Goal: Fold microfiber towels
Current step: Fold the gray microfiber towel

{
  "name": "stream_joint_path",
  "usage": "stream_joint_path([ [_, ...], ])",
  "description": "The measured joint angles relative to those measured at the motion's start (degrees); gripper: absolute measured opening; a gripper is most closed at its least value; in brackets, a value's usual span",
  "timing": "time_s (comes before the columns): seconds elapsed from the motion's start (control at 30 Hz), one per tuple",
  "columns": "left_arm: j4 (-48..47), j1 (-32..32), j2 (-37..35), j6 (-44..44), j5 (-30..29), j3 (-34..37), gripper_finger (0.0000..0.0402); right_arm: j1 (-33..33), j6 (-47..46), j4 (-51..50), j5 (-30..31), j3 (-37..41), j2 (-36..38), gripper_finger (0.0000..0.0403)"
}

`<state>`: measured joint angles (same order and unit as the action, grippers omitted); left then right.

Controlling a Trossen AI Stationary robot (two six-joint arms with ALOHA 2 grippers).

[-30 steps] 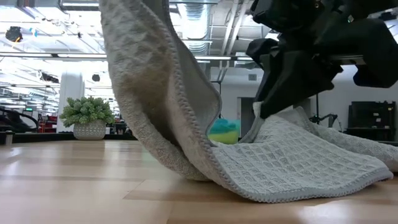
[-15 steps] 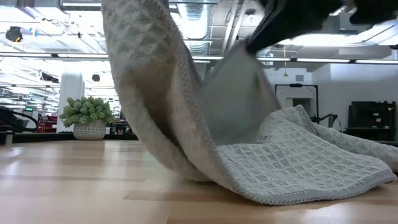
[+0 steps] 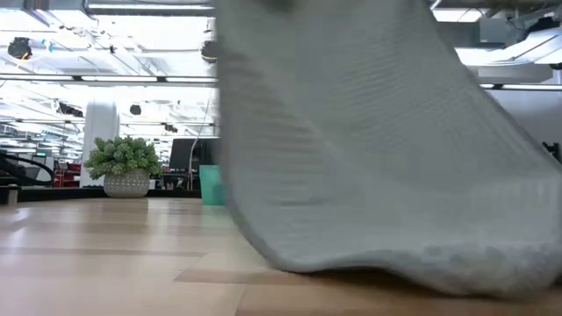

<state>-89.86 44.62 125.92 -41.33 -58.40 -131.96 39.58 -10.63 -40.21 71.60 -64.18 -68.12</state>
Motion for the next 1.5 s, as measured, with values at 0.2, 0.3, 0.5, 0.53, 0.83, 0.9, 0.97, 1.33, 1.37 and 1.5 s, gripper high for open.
stream_joint_path([
  [0.2, 0.1, -2.3, -6.9, 9.3, -6.5, 0.0, 0.0004, 0.9, 1.8, -0.2, 6.8, 0.0, 6.4, 0.0],
  [0.3, 0.1, -4.7, -10.8, 12.9, -8.1, 0.0, 0.0004, -0.2, 2.1, -1.0, 7.9, 0.0, 8.4, 0.0],
  [0.5, -0.1, -12.3, -17.1, 19.0, -8.1, 0.0, 0.0004, -5.1, 2.1, -3.1, 8.0, 0.0, 9.8, 0.0],
  [0.53, -0.1, -13.9, -17.8, 20.7, -8.0, 0.0, 0.0004, -6.2, 2.1, -3.1, 8.0, 0.0, 9.8, 0.0],
  [0.83, -0.2, -28.9, -20.7, 35.4, -7.6, 0.0, 0.0004, -15.9, 4.9, -3.4, 8.1, 0.9, 9.4, 0.0],
  [0.9, -0.3, -31.5, -20.7, 36.5, -6.9, 0.0, 0.0004, -17.4, 5.0, -3.3, 8.1, 1.6, 9.4, 0.0],
  [0.97, -0.3, -33.0, -20.7, 37.6, -6.1, 0.0, 0.0004, -18.3, 5.1, -3.4, 8.1, 2.2, 9.4, 0.0],
  [1.33, -0.3, -23.1, -20.7, 24.0, -8.4, 9.1, 0.0004, -7.1, -1.6, -2.8, 2.7, 2.6, 9.2, 0.0],
  [1.37, -0.3, -21.3, -20.7, 21.7, -8.3, 11.8, 0.0004, -5.3, -3.6, -2.8, 1.3, 2.6, 9.0, 0.0],
  [1.5, -0.3, -14.2, -20.6, 9.1, -6.1, 24.0, 0.0004, 2.3, -12.9, -3.8, -5.1, 2.6, 6.4, 0.0],
])
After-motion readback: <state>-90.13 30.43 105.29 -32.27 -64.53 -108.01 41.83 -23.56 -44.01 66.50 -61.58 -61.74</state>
